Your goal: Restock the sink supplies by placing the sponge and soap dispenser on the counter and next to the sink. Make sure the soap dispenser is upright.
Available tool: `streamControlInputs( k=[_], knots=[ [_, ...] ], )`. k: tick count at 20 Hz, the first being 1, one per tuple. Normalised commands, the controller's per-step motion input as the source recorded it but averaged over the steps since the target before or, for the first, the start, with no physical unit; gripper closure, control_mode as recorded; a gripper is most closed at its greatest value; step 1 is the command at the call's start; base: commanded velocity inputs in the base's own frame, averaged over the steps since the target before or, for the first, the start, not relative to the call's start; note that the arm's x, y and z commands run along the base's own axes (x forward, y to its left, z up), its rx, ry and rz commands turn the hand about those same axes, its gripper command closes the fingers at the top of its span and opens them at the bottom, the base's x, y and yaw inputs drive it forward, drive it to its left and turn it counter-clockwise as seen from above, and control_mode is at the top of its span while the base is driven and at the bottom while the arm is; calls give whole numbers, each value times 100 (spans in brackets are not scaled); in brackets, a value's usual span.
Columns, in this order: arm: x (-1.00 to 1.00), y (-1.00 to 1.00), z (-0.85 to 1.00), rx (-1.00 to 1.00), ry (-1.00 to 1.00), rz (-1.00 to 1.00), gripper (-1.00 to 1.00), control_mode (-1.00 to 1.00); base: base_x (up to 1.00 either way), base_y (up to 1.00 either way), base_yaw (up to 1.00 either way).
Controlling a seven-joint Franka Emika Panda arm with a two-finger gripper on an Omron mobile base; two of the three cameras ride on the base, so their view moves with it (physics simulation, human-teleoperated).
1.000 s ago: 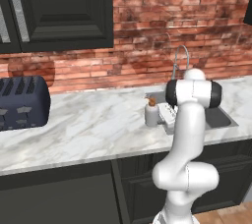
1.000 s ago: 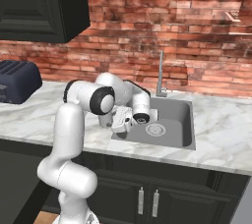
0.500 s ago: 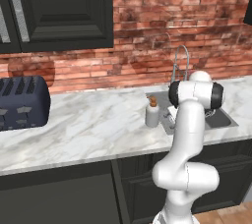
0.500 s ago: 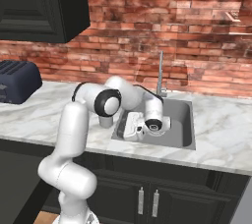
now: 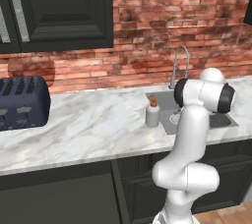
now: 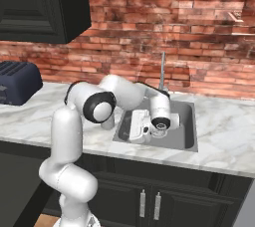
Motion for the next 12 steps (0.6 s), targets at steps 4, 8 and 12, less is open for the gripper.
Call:
streamControlInputs(
  k=[4,8,12],
  knots=[
    [-82,7,99,-21,-20,0,-100,-100,0,0,0],
    [-96,8,97,-19,-21,0,-100,-100,0,0,0],
    [-100,28,80,-18,-20,0,-100,-100,0,0,0]
  ],
)
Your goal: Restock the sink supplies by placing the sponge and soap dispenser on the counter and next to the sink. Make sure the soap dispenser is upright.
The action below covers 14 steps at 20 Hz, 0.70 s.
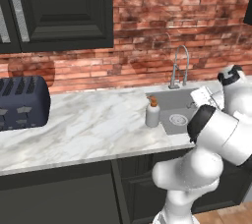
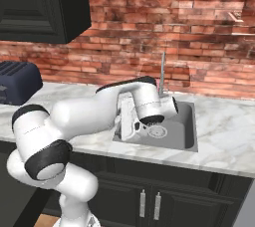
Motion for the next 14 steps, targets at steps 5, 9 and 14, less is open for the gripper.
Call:
streamControlInputs(
  k=[5,9,14],
  knots=[
    [-100,34,52,-22,-18,0,-100,-100,0,0,0],
    [-100,36,29,-26,-17,0,-100,-100,0,0,0],
    [-75,69,26,-30,-9,4,-100,-100,0,0,0]
  ],
)
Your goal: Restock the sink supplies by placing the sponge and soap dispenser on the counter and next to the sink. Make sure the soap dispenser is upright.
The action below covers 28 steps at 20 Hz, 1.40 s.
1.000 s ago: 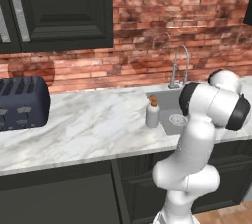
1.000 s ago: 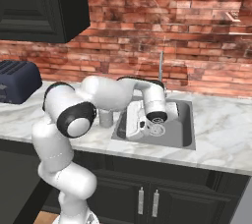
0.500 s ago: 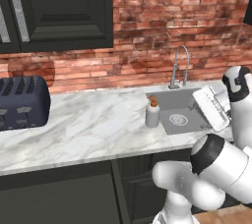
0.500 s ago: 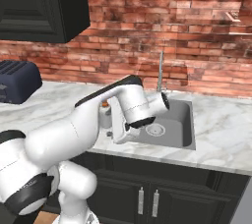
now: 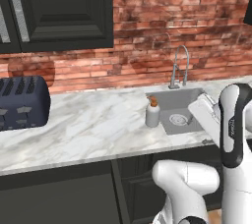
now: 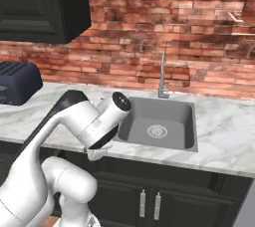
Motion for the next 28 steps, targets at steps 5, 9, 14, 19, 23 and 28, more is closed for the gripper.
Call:
streamControlInputs(
  k=[5,9,14,19,23,28],
  knots=[
    [-11,100,7,-28,0,15,-100,-100,0,0,0],
    [-3,100,-1,-22,0,24,-100,-100,0,0,0],
    [-22,100,-19,-21,0,28,-100,-100,0,0,0],
    [-35,95,-64,-9,0,38,-100,-100,0,0,0],
    [-21,100,-64,-11,0,34,-100,-100,0,0,0],
    [-13,100,-83,-13,0,31,-100,-100,0,0,0]
  ],
)
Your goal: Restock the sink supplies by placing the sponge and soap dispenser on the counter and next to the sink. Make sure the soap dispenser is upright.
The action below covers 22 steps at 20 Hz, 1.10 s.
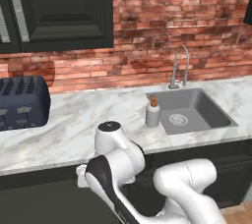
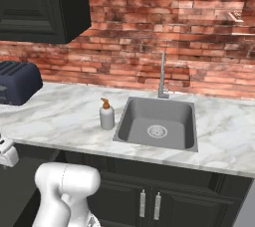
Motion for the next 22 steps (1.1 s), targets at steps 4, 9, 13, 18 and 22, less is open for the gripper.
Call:
streamControlInputs(
  k=[4,9,13,18,22],
  knots=[
    [-17,100,-84,-5,0,29,-100,-100,0,0,0],
    [-1,100,-63,0,-1,21,-100,-100,0,0,0],
    [18,100,-41,0,2,13,-100,-100,0,0,0],
    [1,97,-13,-4,2,8,-100,-100,0,0,0],
    [-8,67,-1,-8,0,1,-100,-100,0,0,0]
  ],
)
